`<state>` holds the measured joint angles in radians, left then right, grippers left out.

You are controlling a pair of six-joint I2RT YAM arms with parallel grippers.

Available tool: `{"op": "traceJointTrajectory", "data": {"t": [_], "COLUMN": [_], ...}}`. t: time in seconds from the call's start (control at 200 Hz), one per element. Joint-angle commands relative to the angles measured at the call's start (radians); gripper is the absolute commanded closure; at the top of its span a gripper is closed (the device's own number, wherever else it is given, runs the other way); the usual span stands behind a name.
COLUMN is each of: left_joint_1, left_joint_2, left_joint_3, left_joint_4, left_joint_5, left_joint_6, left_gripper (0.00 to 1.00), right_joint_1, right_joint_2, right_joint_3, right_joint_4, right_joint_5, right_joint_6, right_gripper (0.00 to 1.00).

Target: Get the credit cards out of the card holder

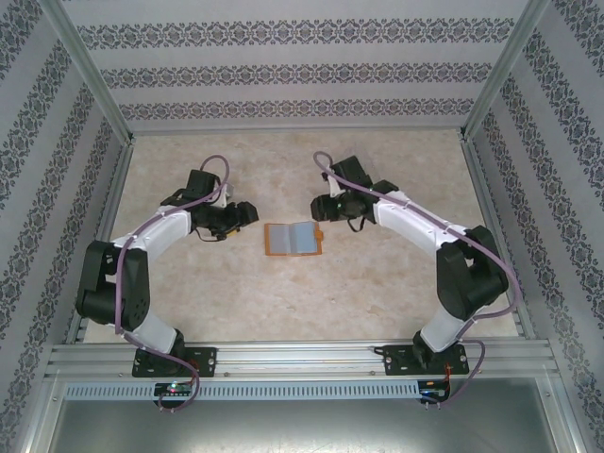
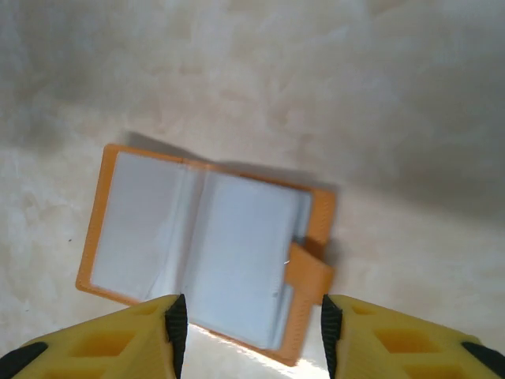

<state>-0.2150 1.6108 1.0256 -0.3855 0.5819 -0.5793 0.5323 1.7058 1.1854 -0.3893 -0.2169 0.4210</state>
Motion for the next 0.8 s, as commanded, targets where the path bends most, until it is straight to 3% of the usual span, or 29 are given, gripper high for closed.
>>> {"op": "traceJointTrajectory", "data": {"t": [0.0,0.155,0.415,0.794], "left_joint_1": [-0.056,-0.123,-0.183,-0.188], "left_joint_2": [0.033,0.092,0.192,0.259], "left_joint_3": [0.056,0.089,0.145,0.152], "left_joint_4": [-0.039,-0.044,-0.096,-0.058], "left_joint_5": [-0.023,-0.071,-0.19,-0.108], "left_joint_6": [-0.023,-0.068,-0.082,-0.071], "left_gripper": [0.41,0.53,0.51,0.56], "right_joint_1": [0.029,0.054,0.064,0.064], "right_joint_2": [0.036,0.076,0.078,0.135], "right_joint_3": [-0.029,-0.041,-0.065,-0.075], "right_joint_4": [0.1,0.115,0.048,0.05], "right_joint_5": [-0.051,-0.028,0.06,0.056], "right_joint_6": [0.133,0.188,0.187,0.203], "right_gripper": [0.51,0.53,0.53,0.53]}}
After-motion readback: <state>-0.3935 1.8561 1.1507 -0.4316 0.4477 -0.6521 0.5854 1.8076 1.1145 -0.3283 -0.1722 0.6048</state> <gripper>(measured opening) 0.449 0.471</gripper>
